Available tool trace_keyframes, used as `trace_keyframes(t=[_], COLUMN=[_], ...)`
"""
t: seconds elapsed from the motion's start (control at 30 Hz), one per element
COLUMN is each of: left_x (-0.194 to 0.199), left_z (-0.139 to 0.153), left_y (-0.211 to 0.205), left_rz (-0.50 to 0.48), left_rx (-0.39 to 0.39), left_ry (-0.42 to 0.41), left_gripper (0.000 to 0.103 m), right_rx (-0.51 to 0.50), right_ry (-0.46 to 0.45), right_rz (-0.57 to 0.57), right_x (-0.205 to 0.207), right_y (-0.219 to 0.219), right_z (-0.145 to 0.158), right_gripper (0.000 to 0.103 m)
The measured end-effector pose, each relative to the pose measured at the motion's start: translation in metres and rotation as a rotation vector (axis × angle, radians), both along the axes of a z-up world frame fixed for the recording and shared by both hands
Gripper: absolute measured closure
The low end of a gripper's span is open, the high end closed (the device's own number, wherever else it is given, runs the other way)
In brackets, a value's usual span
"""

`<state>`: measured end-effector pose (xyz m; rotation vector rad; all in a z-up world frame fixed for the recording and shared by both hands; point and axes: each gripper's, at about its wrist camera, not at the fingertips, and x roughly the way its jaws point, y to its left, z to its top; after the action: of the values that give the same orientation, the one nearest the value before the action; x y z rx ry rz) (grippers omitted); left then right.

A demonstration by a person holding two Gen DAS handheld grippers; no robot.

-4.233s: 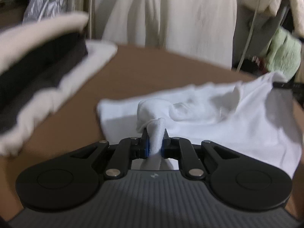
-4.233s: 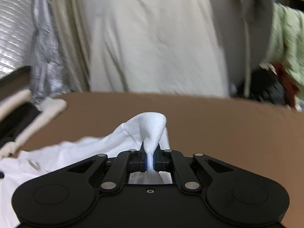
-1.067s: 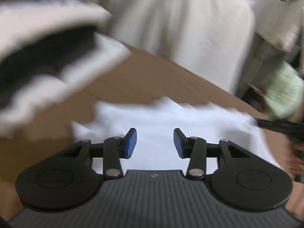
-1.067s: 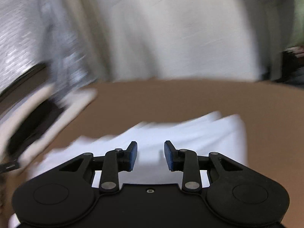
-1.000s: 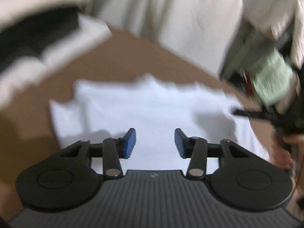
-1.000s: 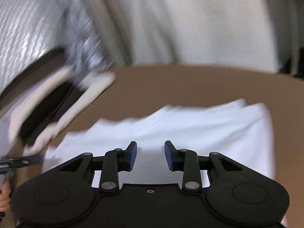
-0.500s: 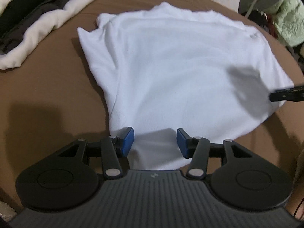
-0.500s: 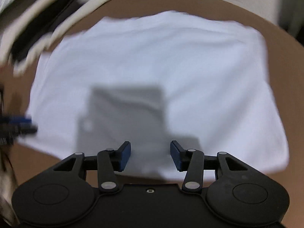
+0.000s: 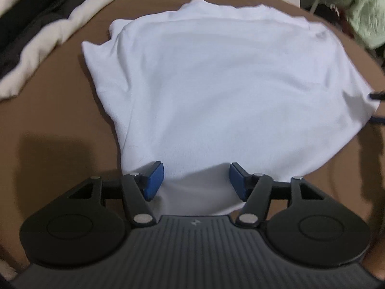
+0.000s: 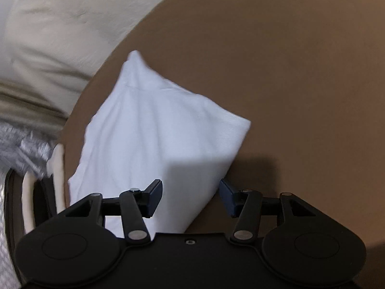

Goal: Fold clothes

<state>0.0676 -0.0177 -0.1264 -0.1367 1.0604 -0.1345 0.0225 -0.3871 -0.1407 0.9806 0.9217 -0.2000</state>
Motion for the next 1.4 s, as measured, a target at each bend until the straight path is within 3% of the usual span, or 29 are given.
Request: trace_keyframes(t=[0.07,0.13,0.2,0.23,0.3,0.37,0.47,0.63,0.73,0.83,0.97,1.13,1.27,1.4], left_x=[0.006,0.009,0.008,0.005,-0.004,-0.004,-0.001,-0.002,0.000,0.000,-0.010,-0.015,-0.013,-0.008], left_z=[-0.004,-0.006,-0.002,-0.001,-0.007,-0.007,-0.008,-0.006,0.000,0.012,0.025,0.027,0.024,0.016], left_y=[0.002,0.000,-0.001,0.001,0.008,0.007,0.006,0.017,0.030,0.052,0.086,0.121,0.134,0.137], left_rz=[0.006,0.009,0.014,0.003,-0.010,-0.025,-0.035,-0.035,-0.010,0.039,0.124,0.214,0.252,0.269], left_rx=[-0.023,-0.038,-0.050,-0.050,-0.037,-0.024,-0.021,-0.081,-0.185,-0.337,-0.466,-0.578,-0.601,-0.608], left_ry=[0.003,0.008,0.010,0.003,-0.012,-0.006,0.007,0.005,0.007,-0.016,-0.087,-0.133,-0.148,-0.133], left_gripper=[0.030,0.022,0.022,0.022,0.022,0.022,0.022,0.022,0.024,0.025,0.025,0.025,0.025,0.025], right_rx=[-0.002,0.056,0.100,0.023,-0.126,-0.208,-0.171,-0.343,-0.437,-0.548,-0.621,-0.655,-0.666,-0.635], right_ry=[-0.019,-0.097,-0.205,-0.236,-0.294,-0.291,-0.179,-0.171,-0.196,-0.240,-0.394,-0.638,-0.706,-0.615], right_rz=[-0.061,-0.127,-0.102,-0.083,-0.050,-0.072,-0.112,-0.034,0.003,0.054,0.231,0.554,0.850,1.028], right_x=[0.008,0.016,0.025,0.023,0.017,0.000,-0.002,0.013,0.005,0.006,0.002,-0.003,-0.006,-0.005], right_y=[-0.002,-0.006,-0.001,0.004,0.011,0.009,-0.001,0.018,0.021,0.037,0.082,0.183,0.273,0.335], right_z=[-0.017,-0.029,-0.026,-0.013,0.013,0.023,0.006,0.015,0.023,0.042,0.091,0.142,0.119,0.050], right_gripper=[0.043,0.042,0.086,0.091,0.092,0.094,0.094,0.094,0.094,0.094,0.093,0.093,0.093,0.093])
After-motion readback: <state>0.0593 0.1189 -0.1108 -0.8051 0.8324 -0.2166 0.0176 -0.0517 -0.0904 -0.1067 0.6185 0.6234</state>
